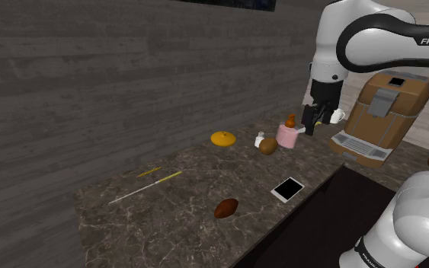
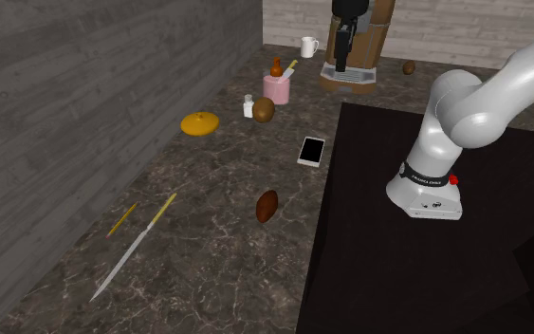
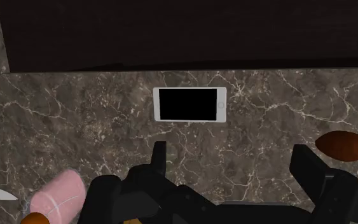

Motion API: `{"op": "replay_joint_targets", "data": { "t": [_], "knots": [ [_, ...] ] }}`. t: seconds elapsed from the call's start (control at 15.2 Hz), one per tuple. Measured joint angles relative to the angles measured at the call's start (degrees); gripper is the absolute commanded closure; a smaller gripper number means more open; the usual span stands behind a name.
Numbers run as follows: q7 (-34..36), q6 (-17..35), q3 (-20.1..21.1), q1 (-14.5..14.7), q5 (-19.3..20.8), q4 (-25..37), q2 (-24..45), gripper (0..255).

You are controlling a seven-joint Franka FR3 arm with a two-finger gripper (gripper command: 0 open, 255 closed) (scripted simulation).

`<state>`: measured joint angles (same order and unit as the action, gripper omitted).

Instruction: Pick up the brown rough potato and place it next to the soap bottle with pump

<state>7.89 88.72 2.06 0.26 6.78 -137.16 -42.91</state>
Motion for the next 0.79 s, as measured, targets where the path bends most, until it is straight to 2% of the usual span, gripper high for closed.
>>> {"op": "replay_joint_targets", "data": {
  "t": [0.13,0.33,0.79],
  "knots": [
    [1.1,0.6,0.4,-0.1,-0.5,-0.8,-0.2,0],
    [7.1,4.1,2.6,-0.3,-3.3,-4.7,-1.1,0],
    [23.7,16.8,9.8,-0.4,-11.2,-13.7,0.8,0]
  ]
}}
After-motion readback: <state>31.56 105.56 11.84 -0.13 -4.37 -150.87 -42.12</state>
